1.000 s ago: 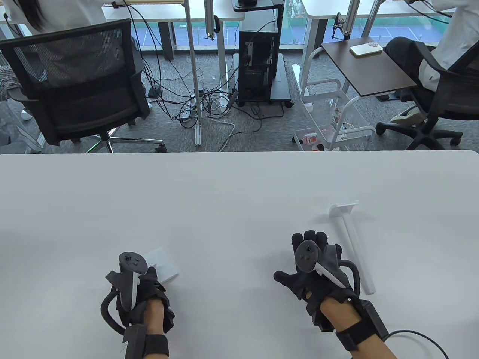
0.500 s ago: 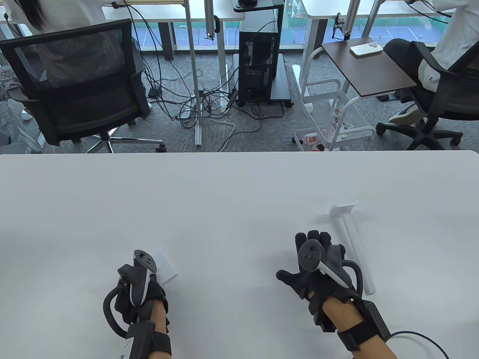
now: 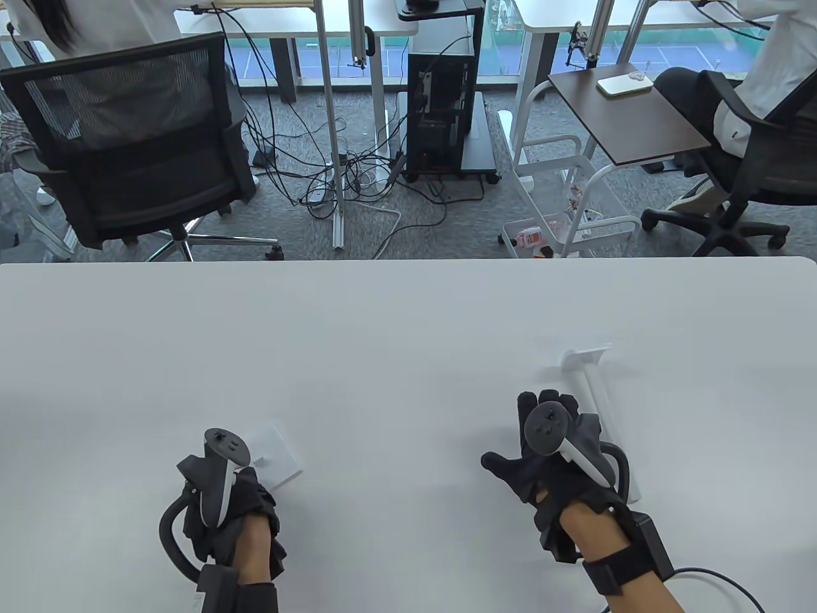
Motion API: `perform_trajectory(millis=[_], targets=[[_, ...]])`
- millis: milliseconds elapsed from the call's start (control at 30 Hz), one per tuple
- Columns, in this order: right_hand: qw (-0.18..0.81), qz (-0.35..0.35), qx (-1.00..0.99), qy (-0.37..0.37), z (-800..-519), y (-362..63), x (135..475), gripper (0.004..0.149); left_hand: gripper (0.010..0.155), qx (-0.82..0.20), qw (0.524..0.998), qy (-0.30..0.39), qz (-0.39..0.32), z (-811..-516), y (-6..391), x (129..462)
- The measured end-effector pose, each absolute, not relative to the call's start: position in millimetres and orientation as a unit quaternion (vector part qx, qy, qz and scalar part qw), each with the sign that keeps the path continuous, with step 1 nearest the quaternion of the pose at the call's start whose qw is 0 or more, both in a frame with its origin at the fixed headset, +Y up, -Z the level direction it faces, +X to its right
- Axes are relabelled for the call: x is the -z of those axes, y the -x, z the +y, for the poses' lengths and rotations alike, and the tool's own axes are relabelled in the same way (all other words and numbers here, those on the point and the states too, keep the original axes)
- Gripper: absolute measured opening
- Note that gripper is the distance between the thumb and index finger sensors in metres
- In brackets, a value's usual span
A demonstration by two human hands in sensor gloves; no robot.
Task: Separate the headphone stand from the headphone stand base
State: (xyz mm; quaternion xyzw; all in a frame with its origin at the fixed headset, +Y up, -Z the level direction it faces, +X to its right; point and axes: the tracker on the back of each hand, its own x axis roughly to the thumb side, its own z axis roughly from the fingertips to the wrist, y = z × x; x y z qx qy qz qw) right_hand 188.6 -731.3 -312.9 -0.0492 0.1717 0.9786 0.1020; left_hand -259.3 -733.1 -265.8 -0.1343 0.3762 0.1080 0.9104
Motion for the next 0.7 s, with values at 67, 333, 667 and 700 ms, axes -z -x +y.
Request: perform_trajectory(millis=[67,333,667,700], targets=[[0.099,0.172,-0.979,0.049,-731.1,-188.7,311.6,0.101,0.079,-0.109,0.927,0.107,0.342,-717.8,241.4,263.9],[0.106,0.174,-0.978,0.048,-729.3,-191.1,311.3,0.101,0.076,-0.084,0.985,0.004,0.154,-680.3,156.7,253.1],[0.113,0.170,-0.978,0.049,-728.9,-194.0,309.9,0.108,0.091,-0.053,0.997,0.012,-0.062,-698.3,97.9,255.6],[0.112,0.171,-0.978,0.048,-729.5,-193.9,309.9,0.108,0.091,-0.041,0.997,0.011,-0.058,-703.0,95.3,256.6]])
